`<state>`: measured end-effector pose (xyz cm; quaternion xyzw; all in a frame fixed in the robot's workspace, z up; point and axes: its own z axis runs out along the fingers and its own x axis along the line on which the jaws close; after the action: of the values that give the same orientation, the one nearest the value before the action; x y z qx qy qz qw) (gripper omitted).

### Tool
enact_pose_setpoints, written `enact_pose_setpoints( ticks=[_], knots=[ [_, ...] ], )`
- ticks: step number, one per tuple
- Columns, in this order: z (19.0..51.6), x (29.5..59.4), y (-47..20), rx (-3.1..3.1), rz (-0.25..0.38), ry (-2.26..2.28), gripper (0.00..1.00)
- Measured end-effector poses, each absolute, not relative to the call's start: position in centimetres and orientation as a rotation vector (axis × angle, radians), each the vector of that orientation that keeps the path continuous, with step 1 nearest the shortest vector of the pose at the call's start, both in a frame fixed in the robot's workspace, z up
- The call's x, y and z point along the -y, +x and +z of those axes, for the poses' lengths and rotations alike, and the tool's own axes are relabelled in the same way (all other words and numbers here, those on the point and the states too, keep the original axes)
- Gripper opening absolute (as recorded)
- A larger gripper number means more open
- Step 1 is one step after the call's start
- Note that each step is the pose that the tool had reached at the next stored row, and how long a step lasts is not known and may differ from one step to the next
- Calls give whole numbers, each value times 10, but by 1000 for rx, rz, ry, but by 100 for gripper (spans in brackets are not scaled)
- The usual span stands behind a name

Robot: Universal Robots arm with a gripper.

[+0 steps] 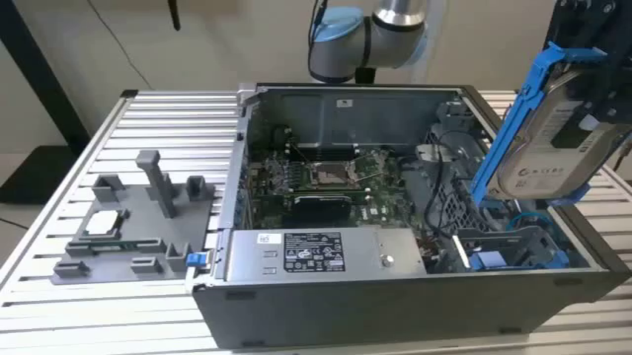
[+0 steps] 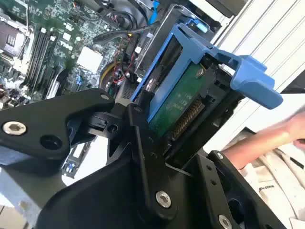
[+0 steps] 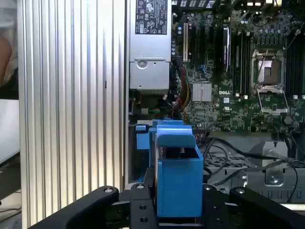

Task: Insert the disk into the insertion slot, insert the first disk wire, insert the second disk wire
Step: 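Insert the disk into the insertion slot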

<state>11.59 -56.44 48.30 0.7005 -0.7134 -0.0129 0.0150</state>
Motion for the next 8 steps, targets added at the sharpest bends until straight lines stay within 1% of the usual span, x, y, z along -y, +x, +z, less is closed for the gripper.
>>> enact_pose_setpoints(
  ticks=[8],
  knots=[
    [483,564,116,2219,-39,2179,0]
  ],
)
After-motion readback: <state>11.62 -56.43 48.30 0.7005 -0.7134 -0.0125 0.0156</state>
